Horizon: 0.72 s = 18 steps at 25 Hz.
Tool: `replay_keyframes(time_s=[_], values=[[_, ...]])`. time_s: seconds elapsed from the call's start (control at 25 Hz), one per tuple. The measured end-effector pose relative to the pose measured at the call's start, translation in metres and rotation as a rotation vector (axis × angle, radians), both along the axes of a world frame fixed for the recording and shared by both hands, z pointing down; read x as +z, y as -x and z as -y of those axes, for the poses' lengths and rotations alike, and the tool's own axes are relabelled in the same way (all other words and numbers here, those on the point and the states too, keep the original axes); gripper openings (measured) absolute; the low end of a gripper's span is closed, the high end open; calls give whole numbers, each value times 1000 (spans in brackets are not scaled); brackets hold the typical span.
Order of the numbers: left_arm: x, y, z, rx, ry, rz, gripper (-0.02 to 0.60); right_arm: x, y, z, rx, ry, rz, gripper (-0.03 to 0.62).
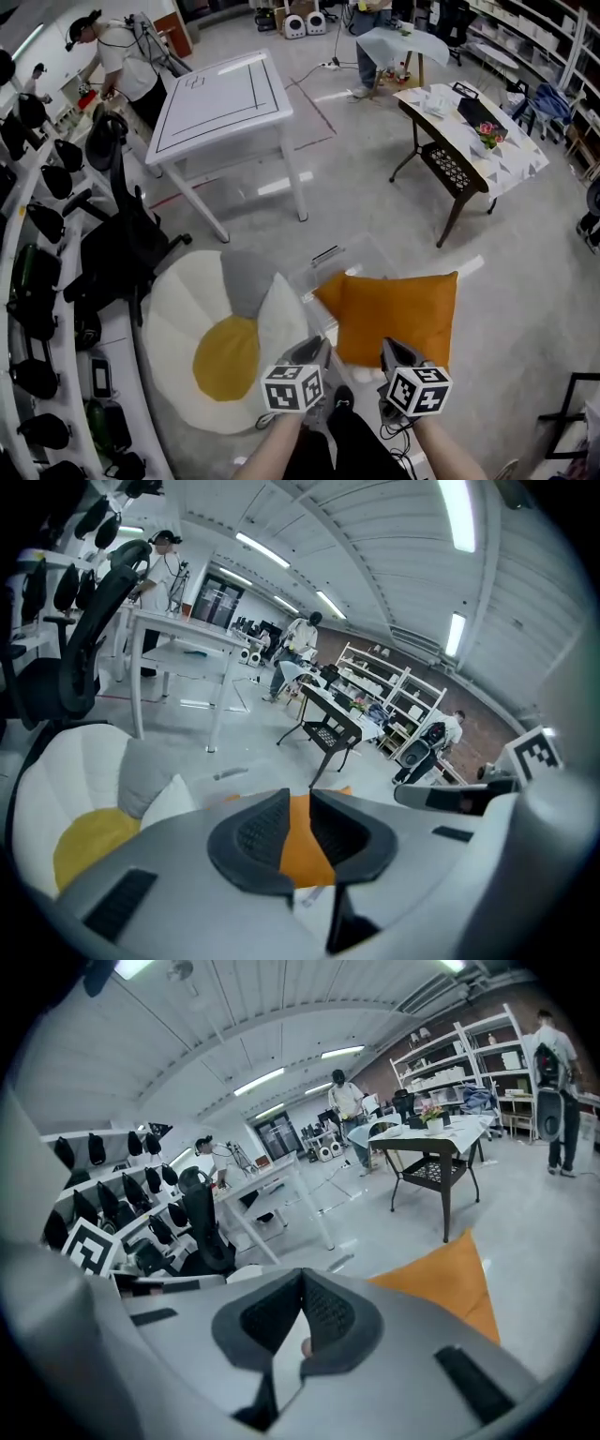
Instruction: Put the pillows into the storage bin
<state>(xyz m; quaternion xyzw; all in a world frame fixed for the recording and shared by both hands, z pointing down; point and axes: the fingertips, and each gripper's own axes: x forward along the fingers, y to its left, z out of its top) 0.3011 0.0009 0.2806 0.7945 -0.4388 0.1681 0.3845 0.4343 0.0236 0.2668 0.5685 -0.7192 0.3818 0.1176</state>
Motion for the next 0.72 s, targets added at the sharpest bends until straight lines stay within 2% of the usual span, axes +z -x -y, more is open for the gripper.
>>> replay_keyframes(time_s=[0.24,0.44,0.72], values=[[-28,26,-5,-35,-86,62,54,-29,13,-11,-17,-36,86,0],[-47,42,-15,-39,-141,85,51,-50,18,-25,-35,-94,79,-2],[-65,73,-30,-41,-195,89,51,-69,23,-44,26,-139,75,-2]])
